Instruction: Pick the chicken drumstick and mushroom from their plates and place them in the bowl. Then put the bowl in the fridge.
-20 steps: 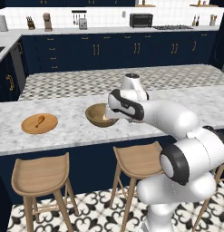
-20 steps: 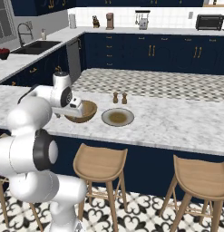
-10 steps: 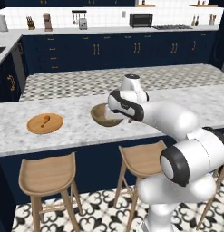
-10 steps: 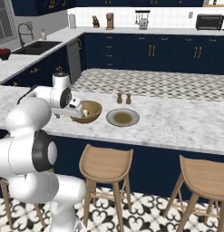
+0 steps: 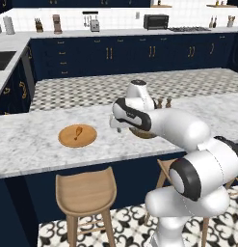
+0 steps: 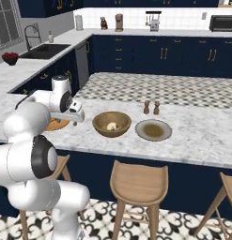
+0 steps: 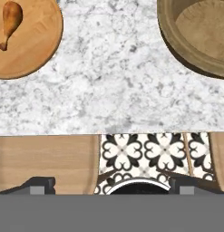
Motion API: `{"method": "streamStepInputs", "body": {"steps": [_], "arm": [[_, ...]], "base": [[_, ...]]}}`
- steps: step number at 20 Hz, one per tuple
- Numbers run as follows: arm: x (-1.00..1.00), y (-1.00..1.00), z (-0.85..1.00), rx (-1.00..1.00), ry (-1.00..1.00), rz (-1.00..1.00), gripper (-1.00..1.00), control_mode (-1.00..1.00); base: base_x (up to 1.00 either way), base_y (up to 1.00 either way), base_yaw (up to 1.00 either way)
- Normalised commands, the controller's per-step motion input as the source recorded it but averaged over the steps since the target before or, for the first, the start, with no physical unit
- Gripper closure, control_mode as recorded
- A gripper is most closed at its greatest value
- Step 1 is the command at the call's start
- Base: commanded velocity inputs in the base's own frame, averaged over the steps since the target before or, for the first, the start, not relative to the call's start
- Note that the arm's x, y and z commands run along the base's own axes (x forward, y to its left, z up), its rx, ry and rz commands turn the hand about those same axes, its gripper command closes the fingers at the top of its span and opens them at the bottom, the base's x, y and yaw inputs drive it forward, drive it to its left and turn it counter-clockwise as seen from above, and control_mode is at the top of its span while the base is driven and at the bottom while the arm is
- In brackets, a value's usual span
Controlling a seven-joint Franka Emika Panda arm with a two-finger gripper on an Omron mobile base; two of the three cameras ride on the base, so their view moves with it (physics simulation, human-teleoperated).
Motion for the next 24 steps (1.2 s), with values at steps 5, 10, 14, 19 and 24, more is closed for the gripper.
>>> {"method": "streamStepInputs", "body": {"steps": [5,10,14,19,24], "arm": [[0.00,0.00,0.00,0.00,0.00,0.00,-1.00,1.00],[0.09,0.04,0.00,0.00,0.01,0.00,-1.00,-1.00],[0.63,0.78,0.00,0.00,0.04,0.00,-1.00,-1.00],[0.82,0.84,0.00,0.00,0.00,0.00,-1.00,-1.00],[0.50,0.67,-0.02,-0.02,0.01,-0.06,-1.00,-1.00]], "base": [[0.56,-0.11,0.00],[0.41,-0.04,0.00],[0.00,0.00,0.00],[0.00,0.00,0.00],[0.00,0.00,0.00]]}}
